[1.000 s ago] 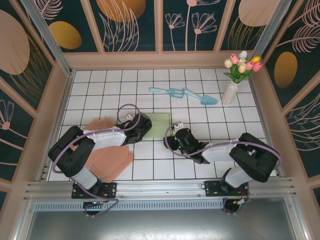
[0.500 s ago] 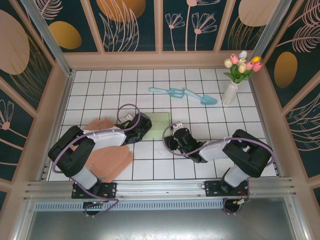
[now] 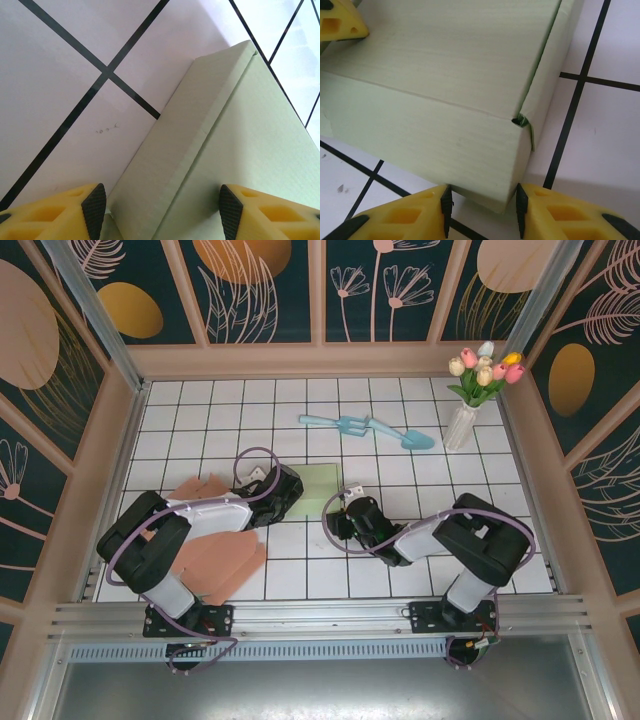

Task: Fold the paper box

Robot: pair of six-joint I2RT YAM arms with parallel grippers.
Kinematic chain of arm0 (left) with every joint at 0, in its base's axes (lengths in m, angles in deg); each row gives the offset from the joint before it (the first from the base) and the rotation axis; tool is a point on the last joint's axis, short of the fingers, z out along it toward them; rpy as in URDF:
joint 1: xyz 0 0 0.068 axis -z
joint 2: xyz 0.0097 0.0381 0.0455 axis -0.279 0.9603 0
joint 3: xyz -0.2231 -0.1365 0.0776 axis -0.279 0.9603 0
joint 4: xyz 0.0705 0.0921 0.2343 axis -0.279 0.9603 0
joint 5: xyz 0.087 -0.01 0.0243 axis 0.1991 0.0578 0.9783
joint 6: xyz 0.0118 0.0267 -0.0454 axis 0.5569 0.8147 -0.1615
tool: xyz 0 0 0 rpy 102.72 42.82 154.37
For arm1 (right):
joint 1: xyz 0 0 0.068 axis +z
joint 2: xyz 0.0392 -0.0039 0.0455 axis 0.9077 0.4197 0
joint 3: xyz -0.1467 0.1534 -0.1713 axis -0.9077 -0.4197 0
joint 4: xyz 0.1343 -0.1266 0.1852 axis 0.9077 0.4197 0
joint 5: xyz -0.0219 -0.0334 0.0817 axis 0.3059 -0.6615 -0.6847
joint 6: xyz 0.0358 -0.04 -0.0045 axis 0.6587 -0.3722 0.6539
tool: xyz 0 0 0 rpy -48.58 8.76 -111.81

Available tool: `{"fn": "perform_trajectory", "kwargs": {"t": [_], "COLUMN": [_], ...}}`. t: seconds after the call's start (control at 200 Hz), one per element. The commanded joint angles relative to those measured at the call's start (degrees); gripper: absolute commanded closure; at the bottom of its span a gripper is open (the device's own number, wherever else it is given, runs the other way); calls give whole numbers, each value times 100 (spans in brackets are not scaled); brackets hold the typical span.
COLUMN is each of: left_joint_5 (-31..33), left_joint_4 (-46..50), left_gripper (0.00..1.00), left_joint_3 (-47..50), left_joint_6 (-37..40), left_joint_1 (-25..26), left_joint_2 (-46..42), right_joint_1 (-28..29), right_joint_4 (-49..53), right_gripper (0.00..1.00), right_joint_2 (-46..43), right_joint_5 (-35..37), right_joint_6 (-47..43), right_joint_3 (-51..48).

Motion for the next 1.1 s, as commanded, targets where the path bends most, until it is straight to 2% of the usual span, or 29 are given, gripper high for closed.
{"fn": "perform_trajectory", "kwargs": {"t": [0.0, 0.205, 0.49, 0.841, 1.091], "left_joint_5": [-85, -95, -223, -704, -817], "left_joint_4": [569, 551, 446, 226, 308], "left_gripper": [37, 37, 41, 36, 33], "left_joint_3": [205, 169, 119, 213, 147], "left_joint_6": [135, 135, 69, -197, -273], "left_joint_1": [-22, -23, -16, -18, -3], "left_joint_2": [280, 347, 413, 268, 250], "right_joint_1": [-74, -93, -84, -62, -14], "right_joint_4": [-477, -786, -1000, -980, -926], "right_gripper": [60, 59, 60, 60, 60], "right_joint_2": [168, 383, 445, 372, 342], "right_joint_5": [304, 382, 79, -290, -356], "right_joint_6": [-49, -97, -102, 92, 144], "right_joint_3": [-36, -48, -74, 29, 110]}}
